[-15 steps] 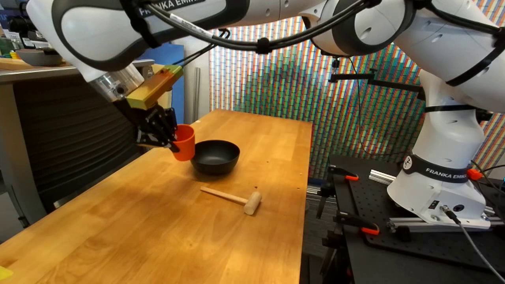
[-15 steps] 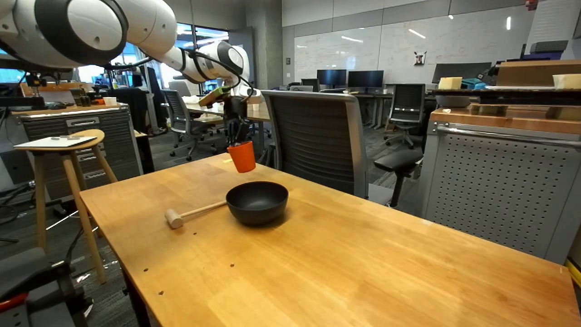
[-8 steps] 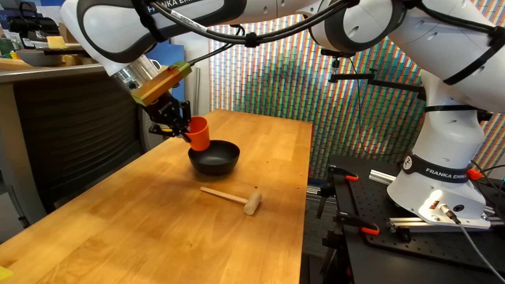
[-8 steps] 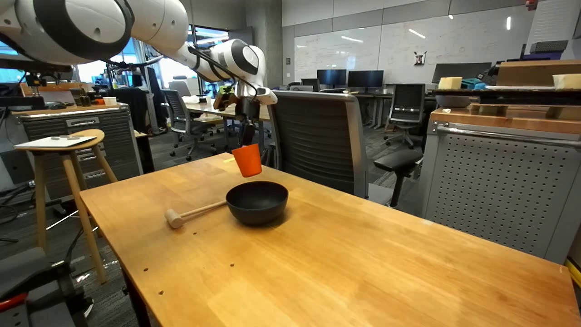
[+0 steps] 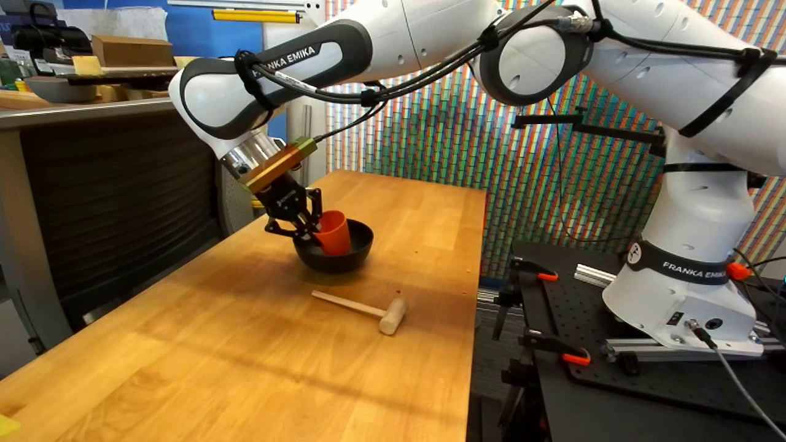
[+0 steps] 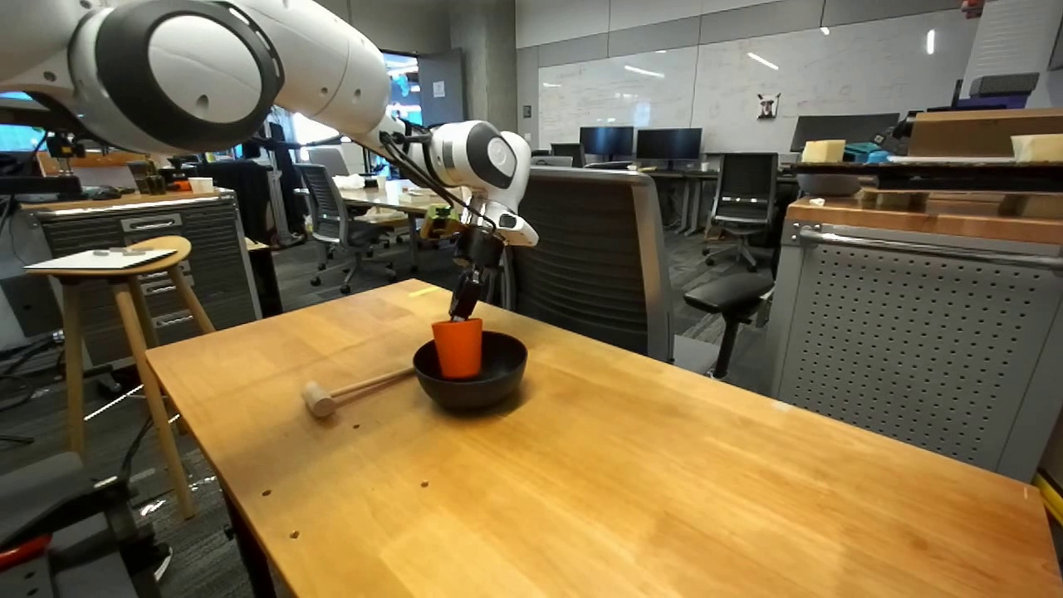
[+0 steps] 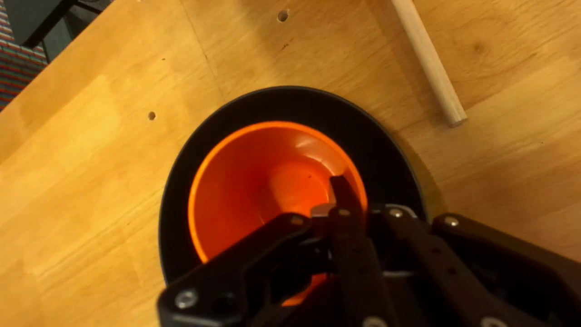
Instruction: Put the orange cup in the black bowl
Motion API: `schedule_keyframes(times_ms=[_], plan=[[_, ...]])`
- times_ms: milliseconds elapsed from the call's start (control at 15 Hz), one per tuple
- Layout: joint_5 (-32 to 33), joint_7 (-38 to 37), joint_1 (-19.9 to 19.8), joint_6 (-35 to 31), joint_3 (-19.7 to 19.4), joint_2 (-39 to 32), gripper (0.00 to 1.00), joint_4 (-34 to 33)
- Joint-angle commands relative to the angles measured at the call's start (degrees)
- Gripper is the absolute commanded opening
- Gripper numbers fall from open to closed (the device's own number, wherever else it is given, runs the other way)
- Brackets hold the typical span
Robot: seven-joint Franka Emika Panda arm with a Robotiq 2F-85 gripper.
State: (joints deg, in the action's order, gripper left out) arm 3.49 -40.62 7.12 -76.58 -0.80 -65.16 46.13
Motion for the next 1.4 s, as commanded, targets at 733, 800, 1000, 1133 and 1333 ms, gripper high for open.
schedule_keyframes(times_ms=[733, 800, 1000, 1133, 1333], plan=[[4.4, 4.6, 5.8, -13.1, 2.0, 11.9, 1.0, 9.6], [5.4, 4.8, 6.4, -14.5, 1.8, 14.4, 1.0, 11.9], [8.6, 6.5, 7.9, -18.1, 2.1, 22.0, 1.0, 19.4], [10.8, 7.2, 8.6, -21.3, 2.4, 26.4, 1.0, 23.8], [14.2, 8.2, 9.6, -25.7, 2.8, 33.1, 1.0, 30.8]])
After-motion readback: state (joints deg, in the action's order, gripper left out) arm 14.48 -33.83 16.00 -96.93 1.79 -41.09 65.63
